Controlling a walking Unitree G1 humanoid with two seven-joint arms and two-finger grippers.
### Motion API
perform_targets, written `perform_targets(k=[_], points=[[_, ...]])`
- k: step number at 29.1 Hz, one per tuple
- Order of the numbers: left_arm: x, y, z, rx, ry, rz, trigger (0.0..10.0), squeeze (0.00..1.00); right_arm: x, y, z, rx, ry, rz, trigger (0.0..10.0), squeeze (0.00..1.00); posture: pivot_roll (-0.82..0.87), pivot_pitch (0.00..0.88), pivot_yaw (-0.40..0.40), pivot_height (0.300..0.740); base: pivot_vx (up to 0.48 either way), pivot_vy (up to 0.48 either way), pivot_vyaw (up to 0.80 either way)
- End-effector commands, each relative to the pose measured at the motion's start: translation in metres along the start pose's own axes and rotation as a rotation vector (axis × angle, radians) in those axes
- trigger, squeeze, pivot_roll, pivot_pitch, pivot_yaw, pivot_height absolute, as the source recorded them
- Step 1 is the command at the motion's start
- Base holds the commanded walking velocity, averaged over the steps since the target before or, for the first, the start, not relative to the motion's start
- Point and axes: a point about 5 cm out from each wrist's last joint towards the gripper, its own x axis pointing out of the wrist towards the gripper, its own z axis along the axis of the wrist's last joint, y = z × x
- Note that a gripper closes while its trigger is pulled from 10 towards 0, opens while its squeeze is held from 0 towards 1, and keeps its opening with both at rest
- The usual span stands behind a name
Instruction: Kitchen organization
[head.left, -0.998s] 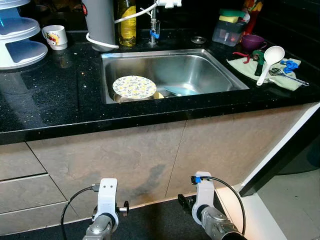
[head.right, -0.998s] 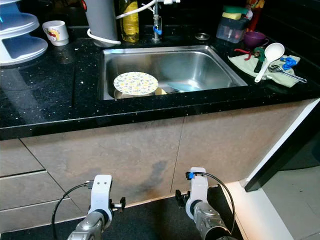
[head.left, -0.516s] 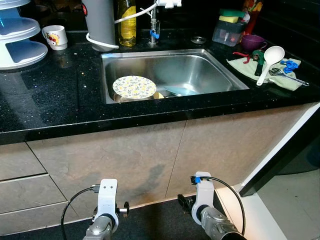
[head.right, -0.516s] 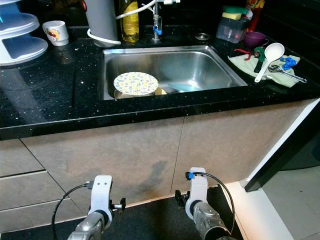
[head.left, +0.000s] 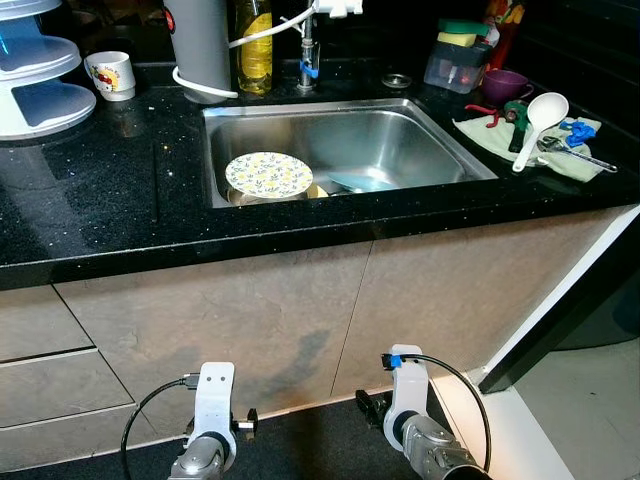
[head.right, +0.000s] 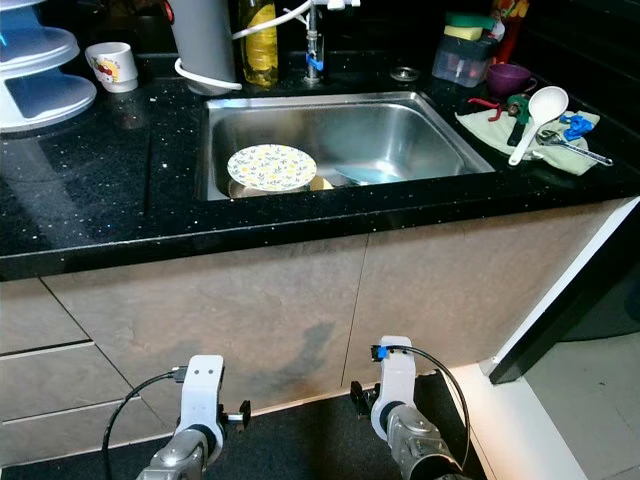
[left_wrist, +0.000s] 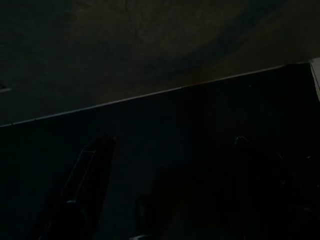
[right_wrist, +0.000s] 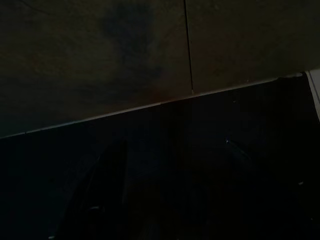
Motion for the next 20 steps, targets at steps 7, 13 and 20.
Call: perform_targets(k=[7,13,20], points=[[-0.0025,-0.0005,-0.0119,0.011,0.040,-0.002,10.0,0.00,-0.0024,-0.0024,-0.0112,0.012,0.027,-0.011,10.0,0.00,-0.06,0.112,-0.040,0.740,0.000,0.000,0.00],[-0.0025,-0.0009,-0.0125,0.012,0.042,-0.003,10.0,0.00,-0.0025,-0.0024,-0.0117,0.011,0.029,-0.011,10.0,0.00,-0.06,0.108,-0.039,0.740,0.000,0.000,0.00],[-0.0024,-0.0008,-0.0131,0.025,0.044,-0.005,10.0,0.00,-0.0026,-0.0019,-0.0126,0.008,0.031,-0.011,10.0,0.00,-0.06,0.096,-0.037,0.740,0.000,0.000,0.00]])
